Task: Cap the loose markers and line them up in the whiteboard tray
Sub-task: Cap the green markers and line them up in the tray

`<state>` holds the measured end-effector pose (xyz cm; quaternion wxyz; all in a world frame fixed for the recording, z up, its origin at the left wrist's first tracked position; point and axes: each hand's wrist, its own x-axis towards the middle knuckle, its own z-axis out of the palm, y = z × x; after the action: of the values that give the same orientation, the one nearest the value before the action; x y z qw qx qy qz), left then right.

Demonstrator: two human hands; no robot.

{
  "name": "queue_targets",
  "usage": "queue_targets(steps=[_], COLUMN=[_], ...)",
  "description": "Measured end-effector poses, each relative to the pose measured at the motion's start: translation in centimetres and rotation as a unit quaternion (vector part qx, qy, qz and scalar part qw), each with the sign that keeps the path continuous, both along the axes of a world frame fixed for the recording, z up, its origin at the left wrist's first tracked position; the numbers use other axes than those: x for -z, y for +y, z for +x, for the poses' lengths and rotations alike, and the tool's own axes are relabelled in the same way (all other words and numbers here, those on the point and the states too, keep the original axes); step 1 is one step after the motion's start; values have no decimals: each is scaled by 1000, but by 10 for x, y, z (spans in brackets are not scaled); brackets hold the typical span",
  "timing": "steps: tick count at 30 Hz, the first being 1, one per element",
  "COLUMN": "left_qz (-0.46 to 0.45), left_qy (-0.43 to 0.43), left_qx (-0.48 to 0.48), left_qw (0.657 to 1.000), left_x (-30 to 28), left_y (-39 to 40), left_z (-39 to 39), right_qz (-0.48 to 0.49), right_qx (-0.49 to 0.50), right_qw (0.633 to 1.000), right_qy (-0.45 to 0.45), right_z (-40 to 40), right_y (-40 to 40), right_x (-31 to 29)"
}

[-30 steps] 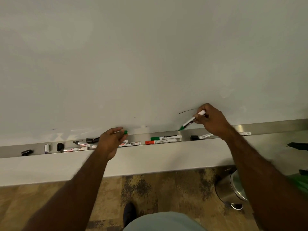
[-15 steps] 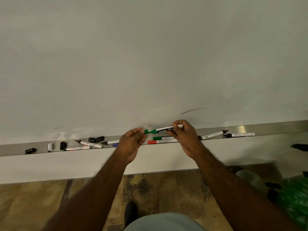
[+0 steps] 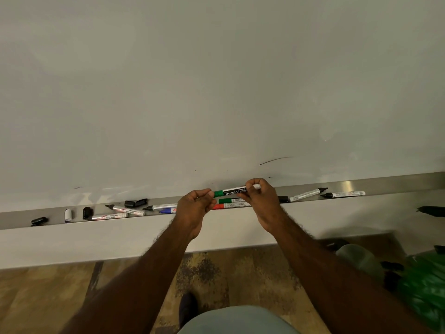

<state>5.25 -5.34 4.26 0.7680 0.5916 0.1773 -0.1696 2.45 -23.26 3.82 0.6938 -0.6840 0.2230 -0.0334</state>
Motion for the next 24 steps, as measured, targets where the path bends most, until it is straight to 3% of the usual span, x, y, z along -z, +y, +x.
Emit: queue_targets(steps=[8,9,13,17,20,24], left_qz=[53,72,187,303,418,495], left_qy=[-19,-31,-66,-86,-128,-165], left_qx=[22,30,64,80,120,154], left_qw=[998,996,978,946,891,839], left_x=[3,2,5,20,26,31], left_y=[-3,-2,-7,-19,-26,-26], left_z=[5,9,22,26,27,28], right_qz=[57,36,-203,-303,-373,-433], right_qx=[-19,-26,-30,-25,-51,-67], right_qw=[998,999,978,951,924,896], right_qy=[25,24,34,62,61,79], right_z=[7,9,15,18,18,15], right_y=[-9,-12,-19,-23,-25,-30], right_x=[6,6,14,27,32,35])
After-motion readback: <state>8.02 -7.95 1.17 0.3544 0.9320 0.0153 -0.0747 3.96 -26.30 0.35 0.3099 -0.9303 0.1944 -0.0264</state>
